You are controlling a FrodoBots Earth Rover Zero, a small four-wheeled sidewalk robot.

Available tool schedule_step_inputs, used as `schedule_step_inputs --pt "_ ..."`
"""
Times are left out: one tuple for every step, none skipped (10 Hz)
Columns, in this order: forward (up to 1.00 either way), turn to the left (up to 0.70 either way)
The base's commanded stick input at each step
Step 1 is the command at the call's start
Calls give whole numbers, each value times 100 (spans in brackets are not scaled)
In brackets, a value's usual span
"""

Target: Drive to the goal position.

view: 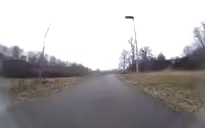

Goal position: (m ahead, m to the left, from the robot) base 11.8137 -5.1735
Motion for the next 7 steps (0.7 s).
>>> schedule_step_inputs --pt "70 0" --pt "70 0" --pt "70 0" --pt "70 0" --pt "70 0" --pt "70 0" --pt "70 0"
